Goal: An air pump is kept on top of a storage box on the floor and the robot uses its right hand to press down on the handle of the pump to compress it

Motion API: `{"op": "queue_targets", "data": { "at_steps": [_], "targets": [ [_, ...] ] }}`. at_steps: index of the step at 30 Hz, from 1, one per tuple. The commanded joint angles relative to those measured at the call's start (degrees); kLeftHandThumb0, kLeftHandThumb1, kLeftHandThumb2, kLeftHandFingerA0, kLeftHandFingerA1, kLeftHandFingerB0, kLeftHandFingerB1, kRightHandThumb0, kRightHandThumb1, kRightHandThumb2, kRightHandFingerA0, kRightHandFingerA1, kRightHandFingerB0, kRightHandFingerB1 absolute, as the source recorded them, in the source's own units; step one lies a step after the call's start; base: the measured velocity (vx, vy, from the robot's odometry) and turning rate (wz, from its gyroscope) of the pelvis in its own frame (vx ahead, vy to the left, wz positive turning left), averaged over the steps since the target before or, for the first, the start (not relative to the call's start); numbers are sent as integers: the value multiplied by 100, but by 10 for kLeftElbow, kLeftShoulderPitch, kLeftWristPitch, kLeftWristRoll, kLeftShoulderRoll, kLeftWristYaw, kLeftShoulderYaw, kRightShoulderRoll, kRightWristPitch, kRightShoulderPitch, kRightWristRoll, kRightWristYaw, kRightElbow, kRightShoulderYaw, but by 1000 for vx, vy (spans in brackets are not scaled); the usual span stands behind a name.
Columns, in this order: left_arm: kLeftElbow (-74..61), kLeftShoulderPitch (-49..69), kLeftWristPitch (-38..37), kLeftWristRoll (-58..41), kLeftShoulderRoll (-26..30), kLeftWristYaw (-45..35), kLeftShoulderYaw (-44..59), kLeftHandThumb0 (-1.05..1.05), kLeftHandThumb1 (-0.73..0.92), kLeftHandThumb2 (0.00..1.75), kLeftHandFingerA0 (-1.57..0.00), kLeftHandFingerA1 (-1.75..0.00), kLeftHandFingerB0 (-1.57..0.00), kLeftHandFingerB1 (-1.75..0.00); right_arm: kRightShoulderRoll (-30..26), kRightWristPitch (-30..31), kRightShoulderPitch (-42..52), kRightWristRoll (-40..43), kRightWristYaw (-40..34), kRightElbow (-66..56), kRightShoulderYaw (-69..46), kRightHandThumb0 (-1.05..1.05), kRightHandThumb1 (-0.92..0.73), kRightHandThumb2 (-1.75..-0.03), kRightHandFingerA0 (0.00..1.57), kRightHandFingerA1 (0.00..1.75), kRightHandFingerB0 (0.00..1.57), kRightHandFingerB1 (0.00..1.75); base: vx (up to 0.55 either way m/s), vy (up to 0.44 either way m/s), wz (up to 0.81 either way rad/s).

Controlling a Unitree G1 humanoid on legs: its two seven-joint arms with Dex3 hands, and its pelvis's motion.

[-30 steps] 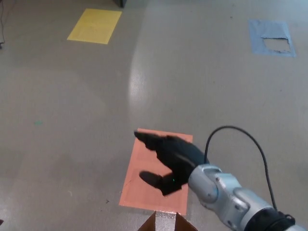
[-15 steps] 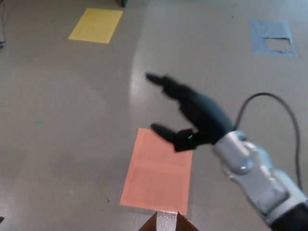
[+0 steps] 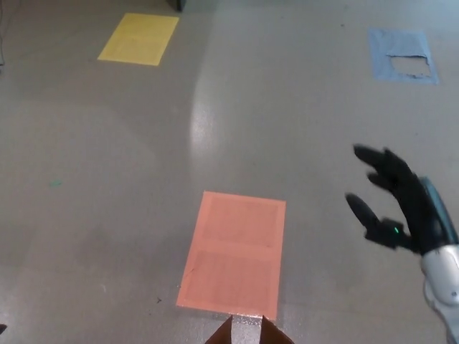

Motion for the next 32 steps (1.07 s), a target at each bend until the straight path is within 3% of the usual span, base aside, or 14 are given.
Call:
{"op": "queue_targets", "data": {
  "at_steps": [1, 2, 3, 4, 6, 7, 9, 10, 15, 23, 24, 25, 32],
  "targets": [
    [5, 19, -14, 1, 7, 5, 3, -63, 61, 60, -33, -50, -38, -35, -26, -63, -10, 44, -107, 294, -74, -59, -81, -64, 37, 36, 32, 33, 0, 0, 0],
    [5, 17, -17, 3, 8, 5, 1, -63, 62, 60, -35, -50, -38, -35, -21, -49, -16, 58, -98, 316, -86, -59, -66, -99, 30, 50, 19, 44, 0, 0, 0],
    [5, 16, -18, 4, 8, 5, 1, -63, 62, 60, -35, -50, -38, -35, -20, -47, -17, 61, -97, 321, -89, -59, -66, -99, 30, 50, 19, 44, 0, 0, 0],
    [5, 13, -16, -1, 7, 2, 5, -62, 61, 60, -33, -50, -38, -35, -22, -23, -17, 64, -78, 338, -91, -62, -84, -65, 33, 34, 26, 30, 0, 0, 0],
    [5, 8, -14, -3, 6, -2, 6, -62, 61, 59, -34, -50, -38, -35, -25, 0, -20, 62, -62, 357, -92, -61, -85, -65, 30, 32, 24, 29, 0, 0, 0],
    [5, 6, -15, -1, 6, -2, 5, -62, 62, 60, -34, -50, -37, -35, -29, 25, -20, 56, -45, 367, -86, -34, -57, -111, 0, 47, 0, 46, 0, 0, 0],
    [4, 2, -15, 5, 7, -1, 0, -63, 62, 60, -35, -51, -37, -35, -37, 67, -21, 40, -17, 391, -73, -34, -56, -111, 0, 47, 0, 47, 0, 0, 0],
    [4, 0, -15, 4, 7, -2, 0, -62, 62, 60, -36, -51, -37, -35, -40, 80, -22, 39, -1, 399, -71, -79, -78, -106, 9, 32, 9, 25, 0, 0, 0],
    [3, -7, -15, 1, 9, -2, 4, -63, 62, 60, -37, -52, -38, -36, -47, 97, -45, 42, 47, 415, -75, -80, -80, -109, 7, 26, 6, 20, 0, 0, 0],
    [3, -21, -8, -2, 9, -5, 9, -62, 62, 59, -33, -49, -38, -34, -55, 69, -74, 35, 61, 427, -68, -80, -79, -107, 9, 37, 8, 22, 0, 0, 0],
    [3, -20, -10, -2, 9, -5, 9, -61, 62, 60, -32, -50, -37, -34, -56, 75, -74, 37, 61, 429, -69, -70, -74, -107, 5, 40, 4, 29, 0, 0, 0],
    [3, -20, -12, -1, 9, -5, 9, -61, 62, 60, -30, -50, -36, -34, -57, 80, -74, 38, 65, 431, -69, -77, -79, -106, 8, 33, 7, 23, 0, 0, 0],
    [2, -32, -8, 6, 11, -4, 3, -61, 63, 60, -30, -49, -36, -33, -62, 86, -79, 32, 80, 434, -63, -75, -82, -108, 7, 29, 6, 22, 0, 0, 0]
  ]
}}
